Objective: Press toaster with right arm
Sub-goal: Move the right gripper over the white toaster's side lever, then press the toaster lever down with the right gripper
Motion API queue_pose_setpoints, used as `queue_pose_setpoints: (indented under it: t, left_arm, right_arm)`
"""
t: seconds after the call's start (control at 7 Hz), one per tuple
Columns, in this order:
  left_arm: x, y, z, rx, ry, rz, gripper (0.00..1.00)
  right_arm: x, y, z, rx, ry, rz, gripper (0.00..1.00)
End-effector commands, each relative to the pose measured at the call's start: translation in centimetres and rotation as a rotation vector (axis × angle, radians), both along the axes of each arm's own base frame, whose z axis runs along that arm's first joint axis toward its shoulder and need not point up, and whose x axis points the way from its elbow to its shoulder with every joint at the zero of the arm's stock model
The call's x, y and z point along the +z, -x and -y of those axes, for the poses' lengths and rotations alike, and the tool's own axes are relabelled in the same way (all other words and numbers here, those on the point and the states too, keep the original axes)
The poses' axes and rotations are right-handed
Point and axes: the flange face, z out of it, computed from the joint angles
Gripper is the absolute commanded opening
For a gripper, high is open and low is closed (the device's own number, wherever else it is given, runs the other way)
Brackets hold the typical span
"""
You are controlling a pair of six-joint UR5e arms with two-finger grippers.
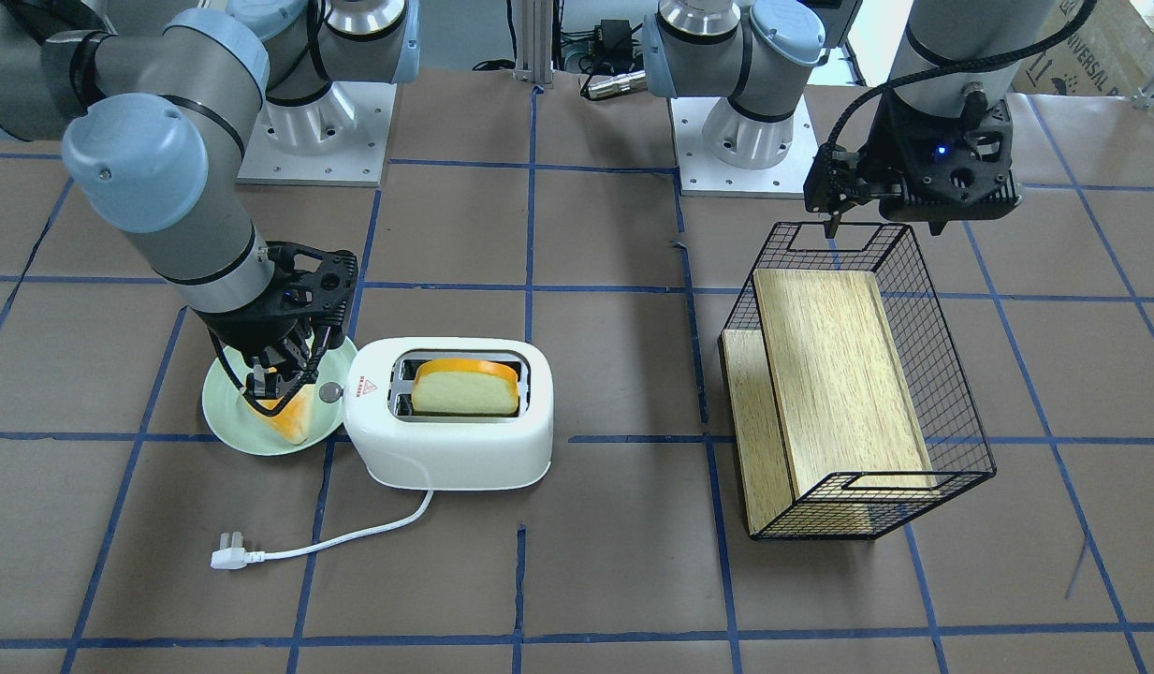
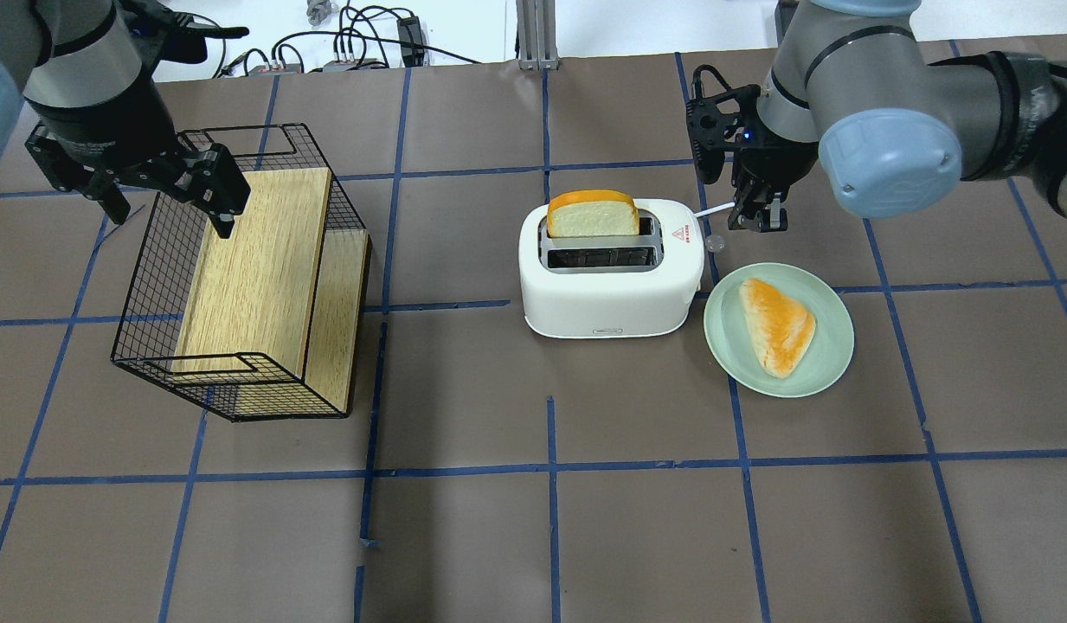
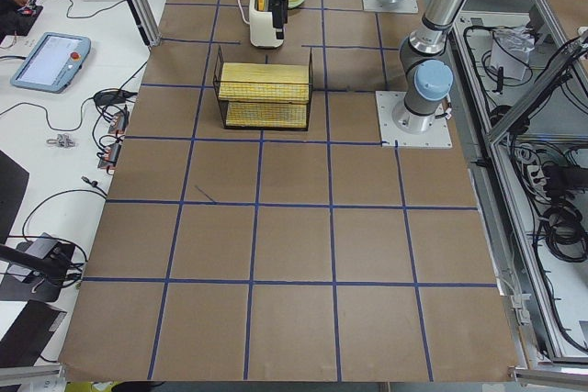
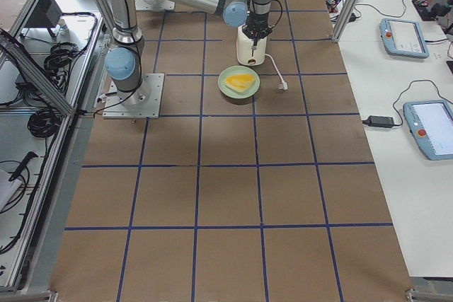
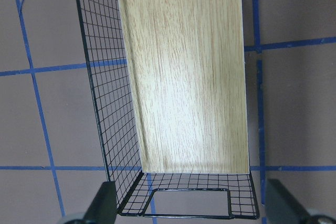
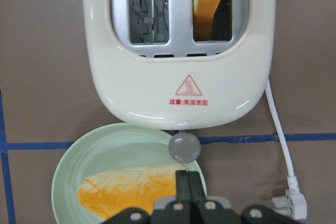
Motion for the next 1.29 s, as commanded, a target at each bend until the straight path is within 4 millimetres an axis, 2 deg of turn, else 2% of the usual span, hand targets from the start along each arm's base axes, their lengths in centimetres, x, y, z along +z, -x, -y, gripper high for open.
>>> queue_pose_setpoints:
  t: [0.0,0.14,0.29,0.43,0.57,1.14]
  left_arm:
    - [0.0,0.0,0.0,-0.001,0.0,0.0,1.0]
    - [0.0,0.0,0.0,-0.001,-0.002,0.0,1.0]
    - [0.0,0.0,0.0,-0.001,0.0,0.0,1.0]
    - [0.0,0.0,0.0,0.0,0.0,0.0,1.0]
    - [0.0,0.0,0.0,-0.001,0.0,0.0,1.0]
    - [0.0,0.0,0.0,-0.001,0.0,0.0,1.0]
  right_arm:
    - [-0.4,-0.7,0.1,-0.05,0.007,-0.016,0.07]
    - [-0.5,-0.7,0.1,-0.05,0.007,-0.021,0.07]
    - [-1.4,-0.8,0.4,-0.049,0.01,-0.02,0.07]
    - [-3.4,-0.7,0.4,-0.05,0.012,-0.022,0.07]
    - [-4.3,-0.7,0.3,-0.05,0.022,-0.02,0.07]
    - [-6.7,-0.7,0.7,-0.049,0.015,-0.02,0.07]
